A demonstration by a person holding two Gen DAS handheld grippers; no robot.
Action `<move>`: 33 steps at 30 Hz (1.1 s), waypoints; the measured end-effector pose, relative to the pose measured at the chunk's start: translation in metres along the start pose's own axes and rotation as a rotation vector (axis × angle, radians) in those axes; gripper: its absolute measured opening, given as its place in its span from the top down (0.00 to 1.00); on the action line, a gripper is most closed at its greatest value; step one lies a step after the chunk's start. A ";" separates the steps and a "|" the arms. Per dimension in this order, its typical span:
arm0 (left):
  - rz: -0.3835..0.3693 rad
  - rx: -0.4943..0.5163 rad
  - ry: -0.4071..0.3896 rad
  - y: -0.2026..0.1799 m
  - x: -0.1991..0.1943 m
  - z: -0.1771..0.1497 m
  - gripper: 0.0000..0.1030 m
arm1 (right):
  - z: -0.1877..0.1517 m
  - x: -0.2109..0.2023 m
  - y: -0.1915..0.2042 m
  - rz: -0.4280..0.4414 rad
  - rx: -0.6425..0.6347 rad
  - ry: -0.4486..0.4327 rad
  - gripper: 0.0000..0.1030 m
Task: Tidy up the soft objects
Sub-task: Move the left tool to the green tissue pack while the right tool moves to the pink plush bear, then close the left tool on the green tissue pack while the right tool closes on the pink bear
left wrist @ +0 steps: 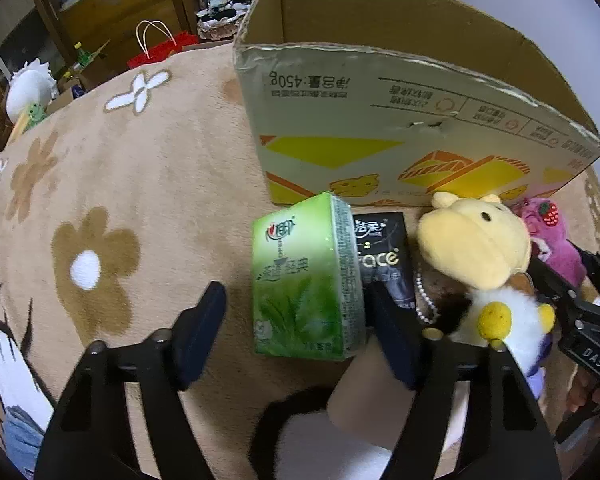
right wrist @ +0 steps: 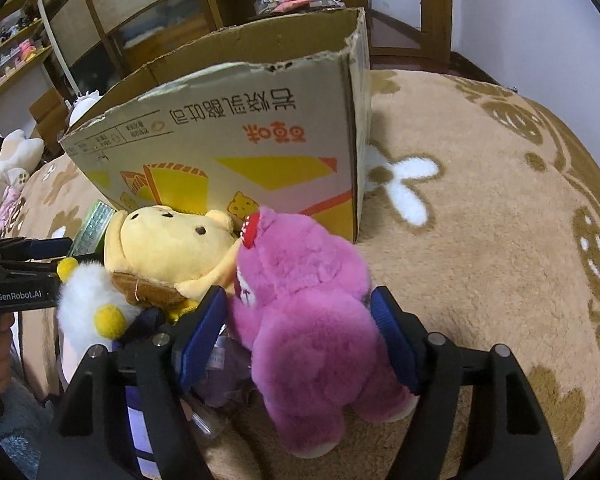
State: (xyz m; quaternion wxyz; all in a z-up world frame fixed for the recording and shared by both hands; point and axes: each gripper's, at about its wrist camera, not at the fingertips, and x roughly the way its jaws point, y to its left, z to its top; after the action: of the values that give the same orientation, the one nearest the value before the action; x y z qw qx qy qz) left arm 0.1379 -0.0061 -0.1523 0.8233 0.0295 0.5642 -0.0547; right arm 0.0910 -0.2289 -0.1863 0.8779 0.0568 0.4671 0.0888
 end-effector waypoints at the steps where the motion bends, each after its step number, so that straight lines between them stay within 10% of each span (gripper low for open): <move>1: 0.002 -0.002 0.002 0.001 0.000 0.001 0.39 | 0.000 0.001 0.000 -0.001 -0.003 -0.001 0.24; 33: -0.060 -0.095 -0.008 0.014 -0.008 -0.001 0.58 | 0.004 0.006 -0.013 0.033 0.024 0.007 0.35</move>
State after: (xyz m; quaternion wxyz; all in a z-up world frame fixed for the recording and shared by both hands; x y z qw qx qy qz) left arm 0.1354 0.0085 -0.1452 0.8239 -0.0266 0.5636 -0.0529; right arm 0.0988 -0.2406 -0.1913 0.8739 0.0749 0.4702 0.0977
